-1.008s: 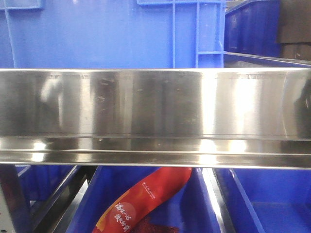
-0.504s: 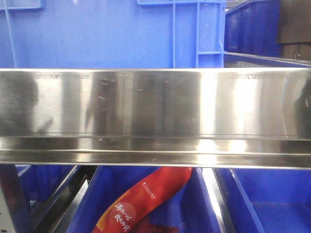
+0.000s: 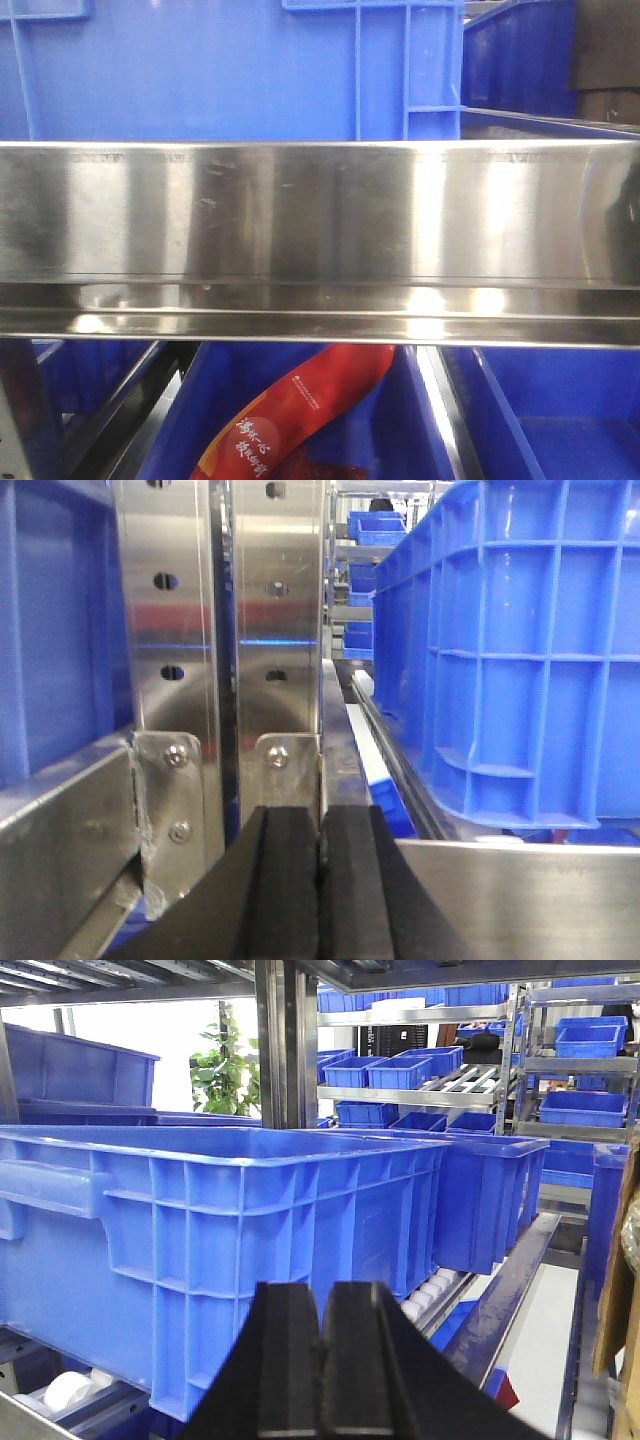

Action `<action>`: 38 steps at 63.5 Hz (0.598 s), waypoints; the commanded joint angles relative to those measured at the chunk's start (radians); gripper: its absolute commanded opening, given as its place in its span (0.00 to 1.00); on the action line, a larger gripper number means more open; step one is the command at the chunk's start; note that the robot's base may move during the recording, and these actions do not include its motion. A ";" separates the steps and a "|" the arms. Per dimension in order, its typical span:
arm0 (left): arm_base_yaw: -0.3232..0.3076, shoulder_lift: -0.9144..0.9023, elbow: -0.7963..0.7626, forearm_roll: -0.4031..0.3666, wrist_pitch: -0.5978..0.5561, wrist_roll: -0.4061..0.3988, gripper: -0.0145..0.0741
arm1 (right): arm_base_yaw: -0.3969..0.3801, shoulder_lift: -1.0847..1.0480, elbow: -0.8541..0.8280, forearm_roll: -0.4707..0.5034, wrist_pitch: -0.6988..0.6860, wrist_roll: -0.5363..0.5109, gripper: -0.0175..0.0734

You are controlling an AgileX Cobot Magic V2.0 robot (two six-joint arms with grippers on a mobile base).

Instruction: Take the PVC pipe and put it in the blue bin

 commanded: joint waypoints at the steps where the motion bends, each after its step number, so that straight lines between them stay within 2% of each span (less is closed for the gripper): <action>1: 0.001 -0.004 0.000 0.011 -0.019 -0.007 0.04 | -0.002 -0.004 0.000 0.001 -0.015 0.000 0.02; 14: 0.012 -0.004 0.000 0.011 -0.025 -0.007 0.04 | -0.002 -0.004 0.000 0.001 -0.015 0.000 0.02; 30: 0.065 -0.004 0.000 0.011 -0.020 -0.007 0.04 | -0.002 -0.004 0.000 0.001 -0.015 0.000 0.02; 38: 0.070 -0.004 0.000 0.011 -0.020 -0.007 0.04 | -0.002 -0.004 0.000 0.001 -0.015 0.000 0.02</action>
